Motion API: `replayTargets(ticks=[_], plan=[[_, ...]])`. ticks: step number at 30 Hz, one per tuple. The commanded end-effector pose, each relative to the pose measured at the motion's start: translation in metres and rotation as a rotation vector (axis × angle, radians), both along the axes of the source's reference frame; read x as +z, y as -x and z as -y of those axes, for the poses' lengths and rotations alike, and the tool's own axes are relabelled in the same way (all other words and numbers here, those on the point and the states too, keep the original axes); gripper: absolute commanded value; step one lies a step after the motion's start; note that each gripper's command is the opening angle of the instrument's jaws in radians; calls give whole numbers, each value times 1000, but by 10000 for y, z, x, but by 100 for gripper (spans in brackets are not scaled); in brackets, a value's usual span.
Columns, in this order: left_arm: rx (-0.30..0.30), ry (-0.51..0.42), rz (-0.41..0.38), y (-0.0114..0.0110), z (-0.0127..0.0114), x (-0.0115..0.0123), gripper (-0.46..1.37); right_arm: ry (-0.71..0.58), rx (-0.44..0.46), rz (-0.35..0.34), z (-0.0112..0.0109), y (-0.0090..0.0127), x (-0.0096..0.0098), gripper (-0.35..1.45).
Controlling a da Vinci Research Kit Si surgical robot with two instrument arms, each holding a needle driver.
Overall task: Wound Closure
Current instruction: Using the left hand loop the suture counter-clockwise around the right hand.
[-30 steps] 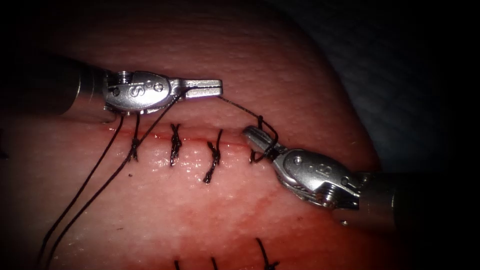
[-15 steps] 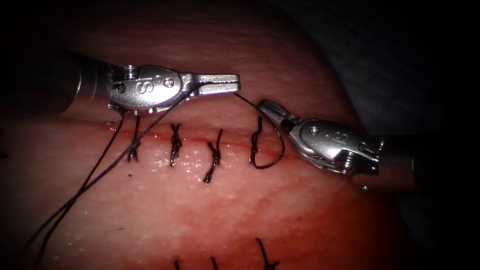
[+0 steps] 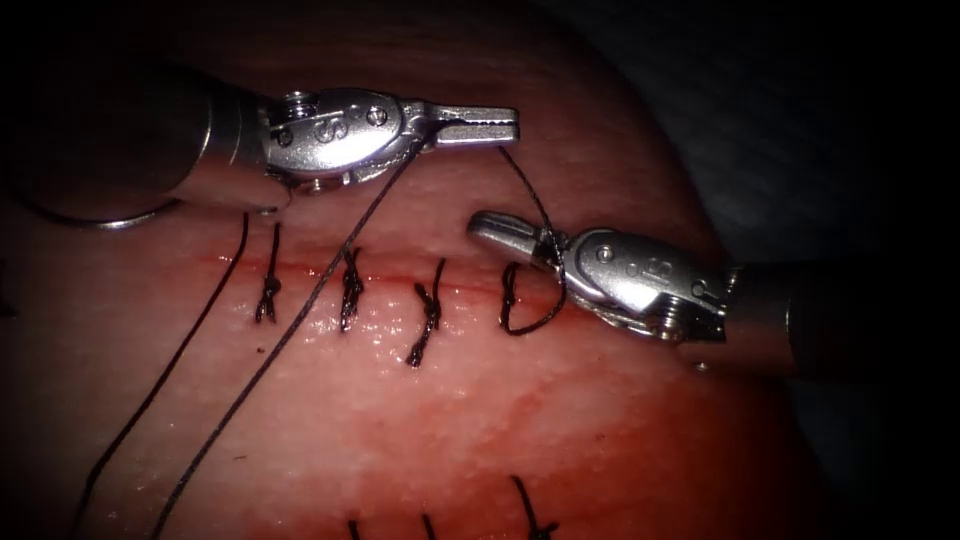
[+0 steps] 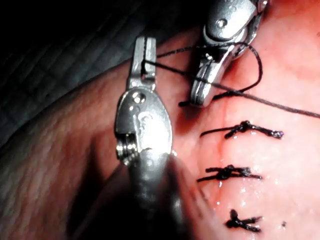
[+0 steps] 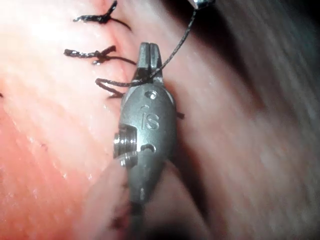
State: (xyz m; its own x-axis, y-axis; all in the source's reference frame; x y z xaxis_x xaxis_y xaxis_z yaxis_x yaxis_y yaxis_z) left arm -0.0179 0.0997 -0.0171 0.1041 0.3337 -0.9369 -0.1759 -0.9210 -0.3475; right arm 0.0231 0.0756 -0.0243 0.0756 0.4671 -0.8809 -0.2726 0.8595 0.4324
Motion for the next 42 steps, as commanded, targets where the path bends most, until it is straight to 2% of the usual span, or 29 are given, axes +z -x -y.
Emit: replayTargets(ticks=[1, 2, 6, 10, 14, 20, 21, 27, 30, 31, 35, 36, 38, 39, 42], plan=[[10, -2, 5, 1, 1, 6, -35, 14, 9, -44, 2, -2, 1, -35], [13, -2, 4, 3, 2, 13, -35, 27, 25, -77, 3, -3, 0, -35], [22, 5, 4, 6, 12, 38, -35, 48, 75, -132, 4, -5, -4, -35], [31, 7, 1, 4, 23, 56, -35, 56, 117, -162, 1, -2, -9, -35], [47, 16, -6, 0, 42, 68, -35, 58, 199, -180, -4, 8, -20, -35], [56, 19, -3, -3, 66, 59, -35, 31, 329, -166, -7, 22, -31, -35], [56, 32, -5, -3, 74, 53, -35, -9, 378, -164, -7, 26, -33, -35], [56, 60, -10, 12, 105, 26, -35, -147, 445, -164, -4, 25, -33, -35], [56, 72, -9, 17, 115, 14, -35, -227, 469, -118, -1, 23, -31, -35], [57, 71, -8, 17, 119, 8, -35, -274, 502, -79, 2, 23, -30, -35], [59, 79, -7, 12, 124, -4, -35, -437, 561, -10, 11, 23, -26, -35], [60, 78, -6, 11, 126, -8, -35, -480, 605, 20, 16, 22, -24, -35], [59, 78, -8, 10, 128, -10, -35, -509, 626, 53, 19, 22, -22, -35], [59, 78, -8, 10, 129, -11, -35, -524, 636, 82, 22, 22, -21, -33], [63, 82, -28, 11, 131, -13, -35, -574, 666, 135, 32, 21, -18, -4]])
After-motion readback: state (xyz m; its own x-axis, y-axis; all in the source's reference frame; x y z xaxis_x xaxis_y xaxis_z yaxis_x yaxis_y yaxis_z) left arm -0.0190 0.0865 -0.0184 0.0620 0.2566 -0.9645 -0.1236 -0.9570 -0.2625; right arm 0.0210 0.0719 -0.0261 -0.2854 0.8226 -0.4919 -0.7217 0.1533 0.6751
